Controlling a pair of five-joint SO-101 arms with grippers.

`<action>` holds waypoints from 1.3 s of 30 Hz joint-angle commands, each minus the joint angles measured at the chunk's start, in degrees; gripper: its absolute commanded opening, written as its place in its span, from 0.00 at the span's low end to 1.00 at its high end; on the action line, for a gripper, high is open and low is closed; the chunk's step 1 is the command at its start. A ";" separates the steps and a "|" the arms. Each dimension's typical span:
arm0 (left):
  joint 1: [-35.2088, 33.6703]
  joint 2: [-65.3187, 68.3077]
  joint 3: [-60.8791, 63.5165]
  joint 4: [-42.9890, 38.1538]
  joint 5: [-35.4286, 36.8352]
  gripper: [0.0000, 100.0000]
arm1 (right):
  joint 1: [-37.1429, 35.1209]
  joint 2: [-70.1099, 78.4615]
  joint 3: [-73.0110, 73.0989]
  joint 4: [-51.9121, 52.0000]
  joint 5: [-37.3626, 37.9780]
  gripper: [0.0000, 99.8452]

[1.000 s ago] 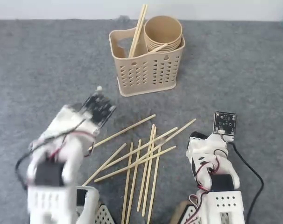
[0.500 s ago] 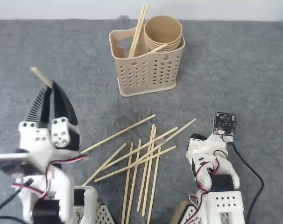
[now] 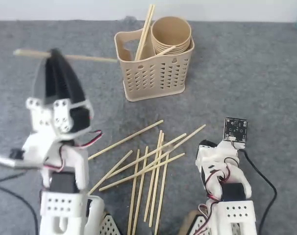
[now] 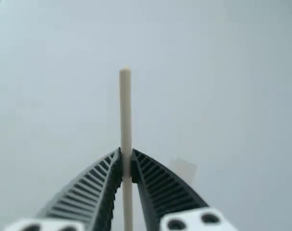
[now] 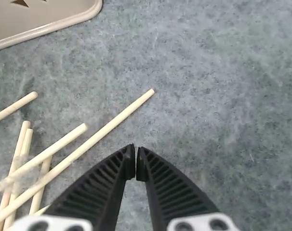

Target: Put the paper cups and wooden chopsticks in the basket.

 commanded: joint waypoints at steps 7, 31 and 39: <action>8.00 27.96 -25.89 -2.29 -2.11 0.01 | 0.31 -0.92 1.23 0.13 0.79 0.03; 6.15 39.30 -31.43 30.59 -6.86 0.26 | 0.31 -0.92 1.23 0.04 0.79 0.03; 6.15 16.62 -31.25 56.44 -6.86 0.26 | 0.31 -0.92 1.23 0.04 0.79 0.03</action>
